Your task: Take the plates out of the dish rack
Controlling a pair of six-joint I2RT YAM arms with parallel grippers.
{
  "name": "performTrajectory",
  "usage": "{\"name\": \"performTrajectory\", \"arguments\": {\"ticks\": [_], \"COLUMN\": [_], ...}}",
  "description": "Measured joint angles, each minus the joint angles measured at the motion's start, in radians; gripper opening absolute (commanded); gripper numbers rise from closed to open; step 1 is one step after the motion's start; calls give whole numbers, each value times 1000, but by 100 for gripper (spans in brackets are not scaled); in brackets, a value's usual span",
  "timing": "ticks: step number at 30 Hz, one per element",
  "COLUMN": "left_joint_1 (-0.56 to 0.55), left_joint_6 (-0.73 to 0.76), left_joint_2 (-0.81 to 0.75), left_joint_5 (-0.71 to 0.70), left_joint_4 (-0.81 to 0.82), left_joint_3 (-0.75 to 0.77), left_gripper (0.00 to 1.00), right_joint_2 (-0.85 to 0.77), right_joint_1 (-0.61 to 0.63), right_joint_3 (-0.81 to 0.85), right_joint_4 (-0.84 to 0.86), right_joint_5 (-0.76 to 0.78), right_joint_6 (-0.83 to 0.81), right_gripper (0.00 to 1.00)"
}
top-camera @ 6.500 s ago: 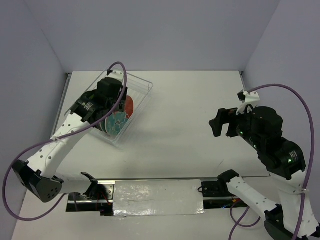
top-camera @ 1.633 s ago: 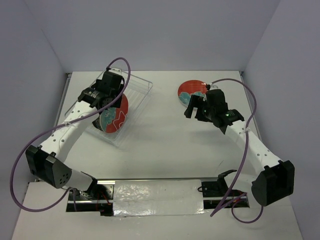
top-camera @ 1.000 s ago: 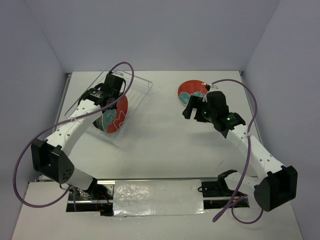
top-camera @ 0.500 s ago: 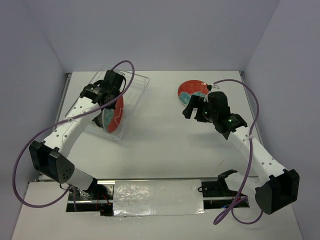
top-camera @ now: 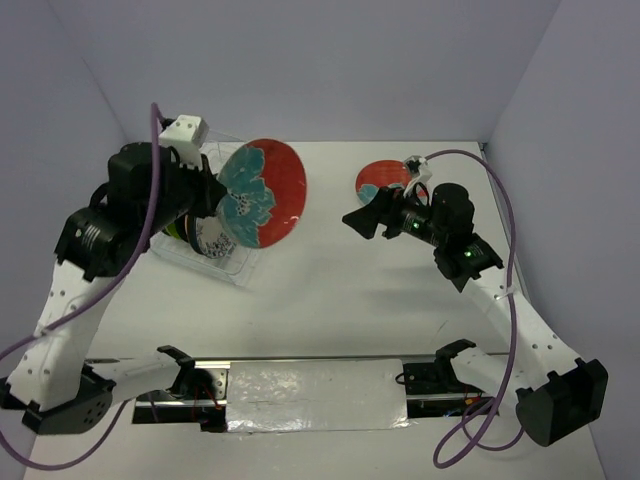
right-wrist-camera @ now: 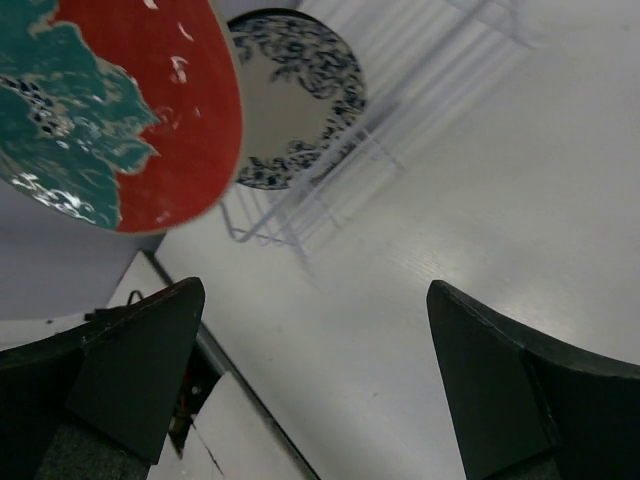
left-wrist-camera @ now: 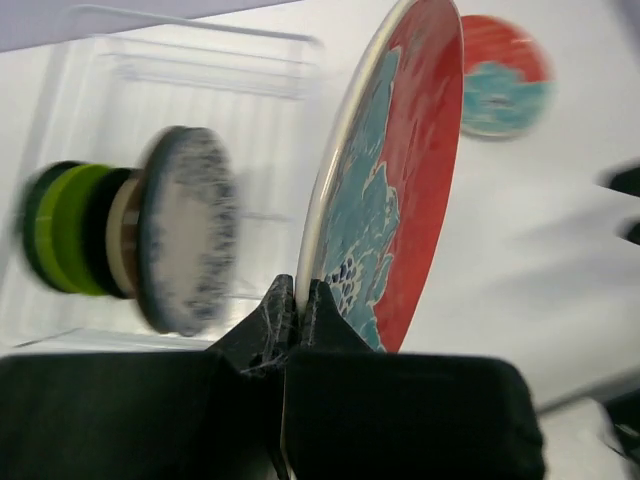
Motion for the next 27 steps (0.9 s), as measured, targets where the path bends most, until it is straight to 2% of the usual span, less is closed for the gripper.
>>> {"name": "performTrajectory", "arguments": {"ticks": [4, 9, 10, 13, 14, 15, 17, 18, 20, 21, 24, 27], "left_joint_1": [-4, -6, -6, -6, -6, -3, 6, 8, 12, 11, 9, 6], "left_joint_6": [-117, -242, -265, -314, -329, -338, -325, -320, -322, -338, -354, -351], "left_joint_2": [-143, -172, -167, -148, -146, -146, -155, -158, -162, -162, -149, -143], "left_joint_5": [213, 397, 425, 483, 497, 509, 514, 515, 514, 499, 434, 319], "left_joint_4": [118, 285, 318, 386, 400, 404, 421, 425, 434, 447, 459, 422], "left_joint_3": [-158, -307, -331, -375, -382, -383, -383, -383, -383, -383, -360, -303], "left_gripper": [0, 0, 0, 0, 0, 0, 0, 13, 48, 97, 99, 99], "right_joint_2": [-2, -23, -30, -47, -51, -53, -51, -54, -61, -63, -58, -27], "right_joint_1": [2, 2, 2, 2, -1, -11, -31, -32, -37, -40, -62, -153], "right_joint_3": [0, 0, 0, 0, -2, -2, -5, -5, -5, -5, -16, -58], "right_joint_4": [106, 151, 159, 185, 183, 180, 181, 183, 188, 195, 179, 132], "right_joint_5": [-151, -241, -254, -280, -268, -248, -246, -250, -253, -264, -250, -227], "right_joint_6": [0, 3, 5, 14, 8, 5, 61, 85, 115, 117, 121, 172], "right_gripper": [100, 96, 82, 54, 18, 3, 1, 1, 0, 0, 0, 0]}}
